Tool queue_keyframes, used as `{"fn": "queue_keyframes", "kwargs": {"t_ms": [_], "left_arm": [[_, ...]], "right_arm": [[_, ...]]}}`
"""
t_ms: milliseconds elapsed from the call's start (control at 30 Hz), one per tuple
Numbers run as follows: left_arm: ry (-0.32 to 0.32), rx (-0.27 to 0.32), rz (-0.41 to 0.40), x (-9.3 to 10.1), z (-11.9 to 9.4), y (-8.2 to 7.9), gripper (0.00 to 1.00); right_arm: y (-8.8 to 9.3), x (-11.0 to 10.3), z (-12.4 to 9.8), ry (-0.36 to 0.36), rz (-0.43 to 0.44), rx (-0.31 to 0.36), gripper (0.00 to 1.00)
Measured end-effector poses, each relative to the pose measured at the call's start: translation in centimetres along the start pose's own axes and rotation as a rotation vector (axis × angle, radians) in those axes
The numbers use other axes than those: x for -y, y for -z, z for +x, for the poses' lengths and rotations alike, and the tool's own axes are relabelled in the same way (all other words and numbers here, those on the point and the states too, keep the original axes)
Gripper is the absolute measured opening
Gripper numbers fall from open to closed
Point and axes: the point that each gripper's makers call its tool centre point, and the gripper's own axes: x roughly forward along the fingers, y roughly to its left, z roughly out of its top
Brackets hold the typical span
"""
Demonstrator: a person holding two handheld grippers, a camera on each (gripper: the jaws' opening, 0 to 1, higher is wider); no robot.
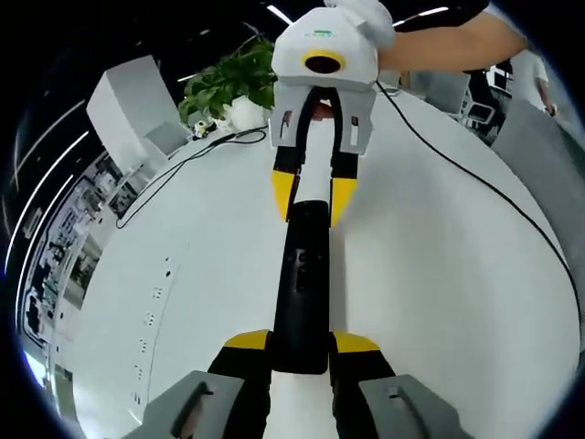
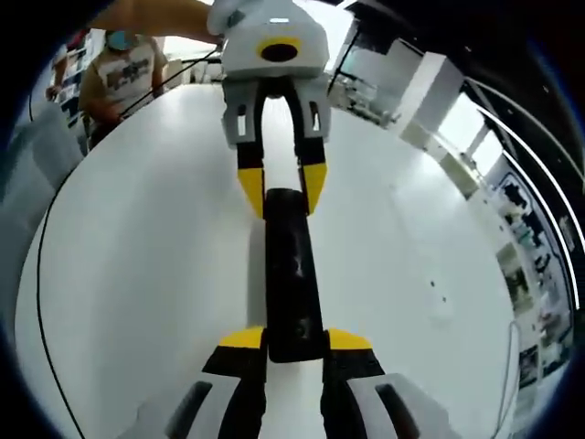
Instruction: Press the specified remote control buttons in sequence, fully releasing each button before pressing the next.
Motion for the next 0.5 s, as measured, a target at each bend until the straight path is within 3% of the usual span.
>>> {"fn": "queue_keyframes", "kwargs": {"t_ms": [500], "left_arm": [[0.051,-0.035,-0.018,-0.4,1.1,0.9,0.23]], "right_arm": [[0.4,0.3,0.7,-0.025,0.024,0.004,0.19]]}}
